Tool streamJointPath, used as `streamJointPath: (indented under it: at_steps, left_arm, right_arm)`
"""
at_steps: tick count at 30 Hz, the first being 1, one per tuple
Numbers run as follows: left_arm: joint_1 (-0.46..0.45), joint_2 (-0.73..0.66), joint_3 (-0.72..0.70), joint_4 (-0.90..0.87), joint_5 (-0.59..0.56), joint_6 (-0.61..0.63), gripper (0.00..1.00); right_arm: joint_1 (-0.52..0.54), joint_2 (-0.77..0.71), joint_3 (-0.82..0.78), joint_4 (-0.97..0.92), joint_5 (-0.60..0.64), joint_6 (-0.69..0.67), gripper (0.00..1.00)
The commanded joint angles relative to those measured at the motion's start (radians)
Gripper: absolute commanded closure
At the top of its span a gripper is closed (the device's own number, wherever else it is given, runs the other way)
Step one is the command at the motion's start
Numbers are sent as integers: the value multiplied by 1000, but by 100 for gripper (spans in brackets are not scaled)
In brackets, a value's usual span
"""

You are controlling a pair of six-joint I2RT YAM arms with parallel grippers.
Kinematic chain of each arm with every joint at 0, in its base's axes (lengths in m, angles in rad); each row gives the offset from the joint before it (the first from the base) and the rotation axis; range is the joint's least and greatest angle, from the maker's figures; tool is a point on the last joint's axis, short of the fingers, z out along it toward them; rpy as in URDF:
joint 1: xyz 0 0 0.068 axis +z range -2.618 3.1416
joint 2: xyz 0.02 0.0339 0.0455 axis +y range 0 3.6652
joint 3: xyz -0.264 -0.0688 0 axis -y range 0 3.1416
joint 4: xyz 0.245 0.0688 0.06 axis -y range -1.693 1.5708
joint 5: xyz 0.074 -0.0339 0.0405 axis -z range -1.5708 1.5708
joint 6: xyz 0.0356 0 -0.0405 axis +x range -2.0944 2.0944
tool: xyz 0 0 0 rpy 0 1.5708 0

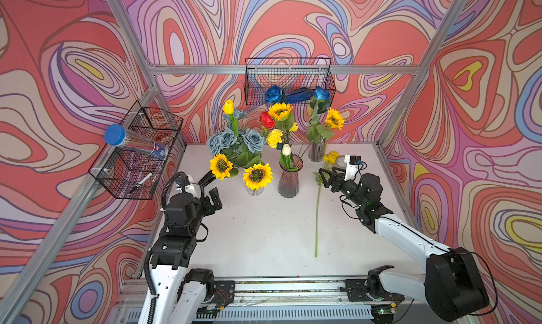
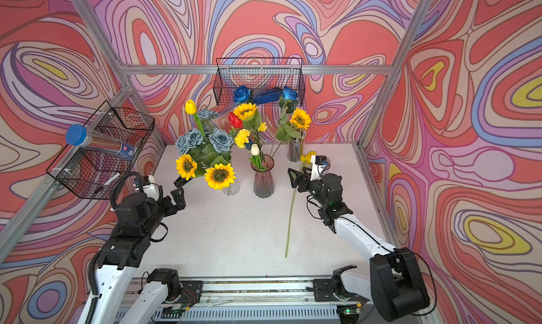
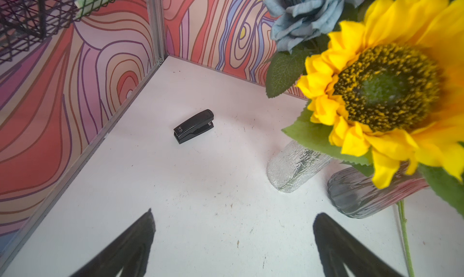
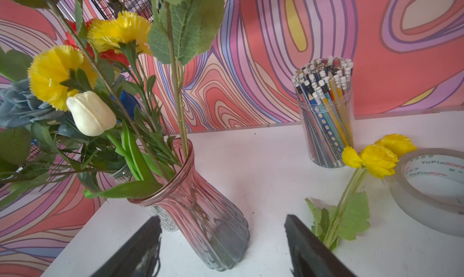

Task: Pick out yellow flowers from the vase
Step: Pick up the flower from the vase.

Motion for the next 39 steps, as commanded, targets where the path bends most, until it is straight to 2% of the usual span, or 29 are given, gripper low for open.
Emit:
streamJointPath:
  at_steps: [1, 7, 14, 20, 23, 32, 39]
  left_arm:
    - [9, -34, -23, 33, -6, 15, 0]
    - [8, -87, -48, 48, -34, 21, 0]
    - [9, -69, -36, 45, -7, 12, 0]
    - [9, -83, -23, 40, 39, 2, 0]
    - [9, -81, -20, 32, 59, -1, 0]
    - [9, 17, 63, -68, 54, -3, 0]
    - [10, -24, 58, -76, 57, -6, 0]
  right_arm:
    - [11, 33, 9, 78, -25, -13, 22]
    - [12, 63, 13, 118, -27, -16, 22]
    - [24, 58, 9, 117, -24, -20, 25]
    - [24, 28, -12, 157, 13, 33, 32]
    - [25, 31, -29, 224, 15, 65, 41]
    - [28, 223, 47, 545, -166, 233, 54]
    - [51, 331, 131, 591, -179, 196, 54]
